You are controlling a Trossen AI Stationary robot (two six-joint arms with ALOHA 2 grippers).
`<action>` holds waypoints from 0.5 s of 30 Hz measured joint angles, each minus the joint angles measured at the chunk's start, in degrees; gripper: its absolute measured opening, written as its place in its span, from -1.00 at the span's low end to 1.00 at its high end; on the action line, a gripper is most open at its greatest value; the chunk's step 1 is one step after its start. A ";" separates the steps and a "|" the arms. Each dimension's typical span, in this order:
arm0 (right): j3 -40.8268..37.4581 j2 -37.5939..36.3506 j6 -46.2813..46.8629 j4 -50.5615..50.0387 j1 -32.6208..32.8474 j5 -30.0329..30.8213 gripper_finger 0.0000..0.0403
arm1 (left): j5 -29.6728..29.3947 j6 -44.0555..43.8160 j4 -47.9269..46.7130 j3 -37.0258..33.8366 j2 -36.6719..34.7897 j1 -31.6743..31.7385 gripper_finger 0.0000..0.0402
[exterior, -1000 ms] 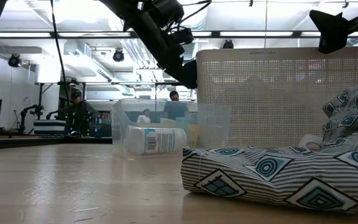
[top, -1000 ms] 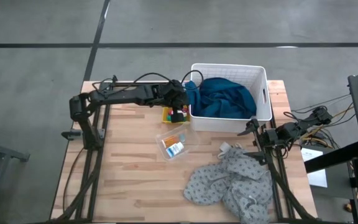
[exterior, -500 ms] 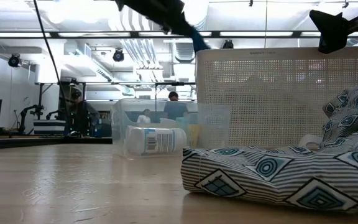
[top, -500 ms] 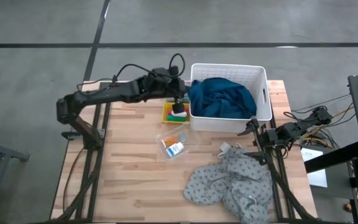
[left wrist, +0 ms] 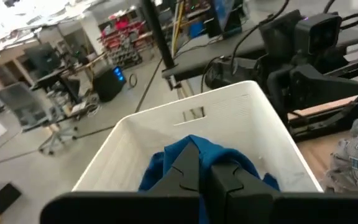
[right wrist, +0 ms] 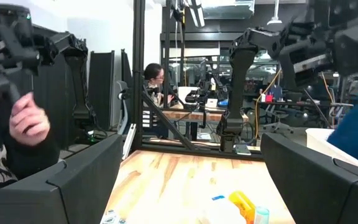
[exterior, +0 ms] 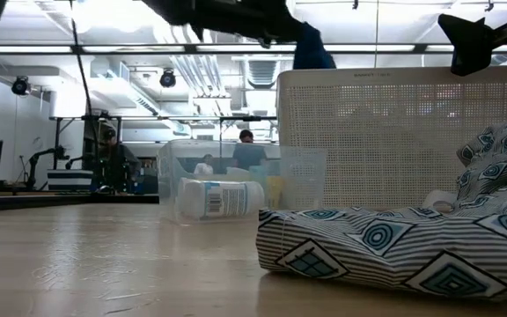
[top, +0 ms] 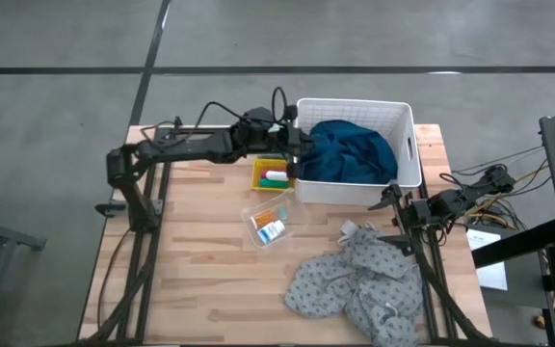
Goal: Pick & Place Medicine items
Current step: Put the blue patient gown into the white bin
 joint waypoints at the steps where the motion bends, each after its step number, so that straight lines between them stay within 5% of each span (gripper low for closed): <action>1: 0.01 0.00 0.00 0.02 -0.02 -0.01 0.88 | 0.46 -0.28 1.27 0.00 0.88 -0.04 -1.00; 15: 0.01 0.00 0.00 0.00 0.00 0.00 0.88 | 0.65 -1.19 2.15 -0.02 6.94 -0.25 -0.99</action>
